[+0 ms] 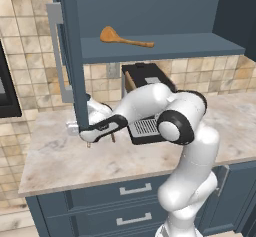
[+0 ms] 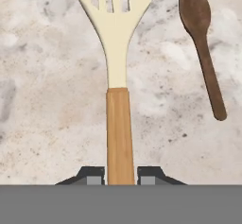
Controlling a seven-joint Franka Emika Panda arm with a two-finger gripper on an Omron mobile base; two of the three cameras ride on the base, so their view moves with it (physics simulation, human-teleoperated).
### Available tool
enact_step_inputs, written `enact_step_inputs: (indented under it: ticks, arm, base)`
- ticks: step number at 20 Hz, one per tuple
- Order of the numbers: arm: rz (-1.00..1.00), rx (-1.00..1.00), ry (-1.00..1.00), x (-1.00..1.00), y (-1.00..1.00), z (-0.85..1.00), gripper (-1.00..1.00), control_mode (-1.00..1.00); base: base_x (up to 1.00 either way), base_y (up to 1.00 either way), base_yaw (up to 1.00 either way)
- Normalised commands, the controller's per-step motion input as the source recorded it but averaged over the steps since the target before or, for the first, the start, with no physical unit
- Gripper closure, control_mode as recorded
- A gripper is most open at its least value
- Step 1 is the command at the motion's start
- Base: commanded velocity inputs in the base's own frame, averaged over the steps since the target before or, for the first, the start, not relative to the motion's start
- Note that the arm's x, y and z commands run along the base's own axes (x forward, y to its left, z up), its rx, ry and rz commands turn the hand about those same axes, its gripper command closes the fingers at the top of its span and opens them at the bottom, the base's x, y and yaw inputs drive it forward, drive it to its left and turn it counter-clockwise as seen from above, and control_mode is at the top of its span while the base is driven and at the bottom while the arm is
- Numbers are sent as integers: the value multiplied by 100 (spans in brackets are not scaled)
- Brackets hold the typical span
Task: Organize the utensils by type. Pick up the wooden spoons from the counter and place them in the open cabinet. Then pick up the metallic utensils from the counter and place them in the open drawer.
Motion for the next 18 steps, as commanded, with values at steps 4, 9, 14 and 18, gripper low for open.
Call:
enact_step_inputs:
  ticks: [4,9,14,18]
  arm:
    - [0,1,0,-15,-53,90,100,-100]
    - [0,0,0,-30,-48,64,100,-100]
    - [0,0,-3,-47,-33,36,100,-100]
    - [0,0,-8,-62,-30,52,100,-100]
  base:
    - [0,0,0]
    - [0,0,0]
    - [0,0,0]
    - [0,0,0]
